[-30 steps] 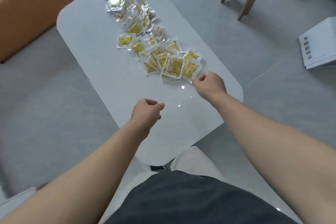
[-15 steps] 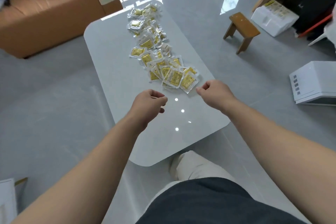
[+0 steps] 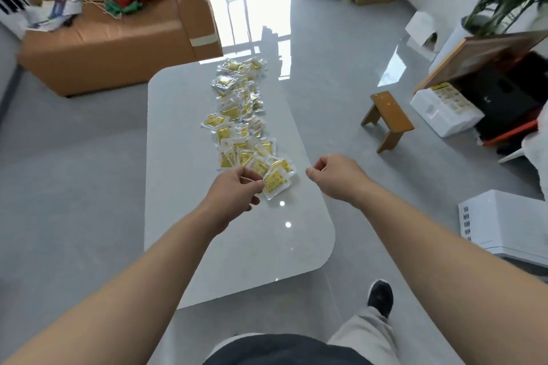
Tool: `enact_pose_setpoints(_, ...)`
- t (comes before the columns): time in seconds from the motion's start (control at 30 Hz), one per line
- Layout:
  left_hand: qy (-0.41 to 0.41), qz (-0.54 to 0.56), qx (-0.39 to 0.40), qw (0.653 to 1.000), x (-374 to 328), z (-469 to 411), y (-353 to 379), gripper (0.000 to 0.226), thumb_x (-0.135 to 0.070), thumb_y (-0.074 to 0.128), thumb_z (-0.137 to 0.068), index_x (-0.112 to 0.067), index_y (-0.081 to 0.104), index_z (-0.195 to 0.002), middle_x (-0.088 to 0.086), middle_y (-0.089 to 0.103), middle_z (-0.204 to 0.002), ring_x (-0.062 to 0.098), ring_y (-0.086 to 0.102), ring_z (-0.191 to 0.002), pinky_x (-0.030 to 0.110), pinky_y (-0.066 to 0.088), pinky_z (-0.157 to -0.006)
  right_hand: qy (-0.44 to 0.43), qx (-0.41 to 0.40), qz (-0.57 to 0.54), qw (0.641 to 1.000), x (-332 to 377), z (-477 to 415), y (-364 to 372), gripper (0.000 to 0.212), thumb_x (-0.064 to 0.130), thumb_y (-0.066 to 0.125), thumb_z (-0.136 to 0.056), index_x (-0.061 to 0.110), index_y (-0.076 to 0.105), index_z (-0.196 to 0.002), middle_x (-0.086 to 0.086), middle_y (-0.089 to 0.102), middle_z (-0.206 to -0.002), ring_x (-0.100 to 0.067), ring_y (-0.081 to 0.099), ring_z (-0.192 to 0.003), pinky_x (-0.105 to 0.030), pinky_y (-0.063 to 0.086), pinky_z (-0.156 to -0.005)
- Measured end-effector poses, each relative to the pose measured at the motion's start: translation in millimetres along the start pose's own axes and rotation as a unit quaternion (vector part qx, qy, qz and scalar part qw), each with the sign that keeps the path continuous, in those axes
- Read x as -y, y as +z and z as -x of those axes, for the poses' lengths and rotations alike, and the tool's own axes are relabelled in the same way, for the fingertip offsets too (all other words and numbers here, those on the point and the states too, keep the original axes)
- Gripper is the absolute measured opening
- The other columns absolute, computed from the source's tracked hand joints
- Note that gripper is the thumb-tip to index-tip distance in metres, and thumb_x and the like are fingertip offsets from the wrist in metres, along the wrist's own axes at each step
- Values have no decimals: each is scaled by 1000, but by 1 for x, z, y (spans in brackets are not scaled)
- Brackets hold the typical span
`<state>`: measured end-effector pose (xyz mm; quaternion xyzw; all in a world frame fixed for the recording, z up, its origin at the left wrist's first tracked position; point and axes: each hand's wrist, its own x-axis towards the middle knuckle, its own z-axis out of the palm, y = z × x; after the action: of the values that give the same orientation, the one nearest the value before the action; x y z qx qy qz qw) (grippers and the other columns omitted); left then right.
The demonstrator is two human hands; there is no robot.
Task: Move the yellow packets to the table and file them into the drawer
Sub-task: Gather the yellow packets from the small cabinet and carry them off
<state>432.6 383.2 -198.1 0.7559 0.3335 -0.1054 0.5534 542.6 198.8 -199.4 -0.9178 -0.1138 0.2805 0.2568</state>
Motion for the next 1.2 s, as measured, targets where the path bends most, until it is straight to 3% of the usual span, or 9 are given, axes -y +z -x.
enact_pose_setpoints(0.1,-19,42,-61,997,-28,-21,49,14,-14,65,-94,-6,65,-106,9,69,-95,19,66,-75,39,57,-78,-54,33,56,996,-30,-33,-52,37,32,52,-101,-1,68,-107,-16,71,-106,-32,65,-101,-41,53,-84)
enact_pose_setpoints(0.23,-41,87,-132,987,-79,-33,105,9,-13,64,-95,-8,64,-102,10,68,-95,21,65,-75,39,55,-76,-106,71,125,984,-64,-61,-128,31,33,49,-102,8,66,-106,-7,69,-101,-26,63,-94,-36,52,-79)
enact_pose_setpoints(0.33,-41,93,-164,981,-121,-40,134,8,-15,66,-94,-11,65,-101,8,69,-95,19,66,-74,38,56,-76,-138,87,140,977,-78,-85,-177,33,33,50,-102,4,66,-107,-11,71,-100,-28,65,-95,-40,53,-81)
enact_pose_setpoints(0.5,-49,90,-201,974,-166,-66,161,8,-18,67,-93,-15,65,-100,5,69,-92,16,66,-73,36,57,-75,-192,112,130,966,-78,-137,-225,24,36,50,-102,15,63,-102,1,65,-95,-21,61,-91,-32,44,-68)
enact_pose_setpoints(0.73,-103,139,-235,957,-188,-172,185,9,-16,66,-95,-11,65,-102,7,66,-92,17,65,-72,34,55,-71,-244,176,179,937,-73,-247,-270,24,41,49,-103,20,63,-105,5,65,-100,-16,61,-91,-30,48,-72)
enact_pose_setpoints(0.9,-131,183,-230,947,-229,-285,189,8,-12,65,-95,-10,64,-102,8,65,-93,18,63,-72,34,53,-69,-267,162,228,922,-58,-359,-322,21,42,49,-102,25,60,-99,7,62,-98,-13,59,-88,-33,51,-76)
enact_pose_setpoints(1.2,-81,196,-275,938,-354,-419,140,9,-18,65,-95,-13,63,-103,5,66,-94,17,67,-77,33,55,-72,-300,170,266,900,2,-523,-386,18,44,50,-100,28,57,-93,4,60,-103,-17,59,-92,-39,53,-83)
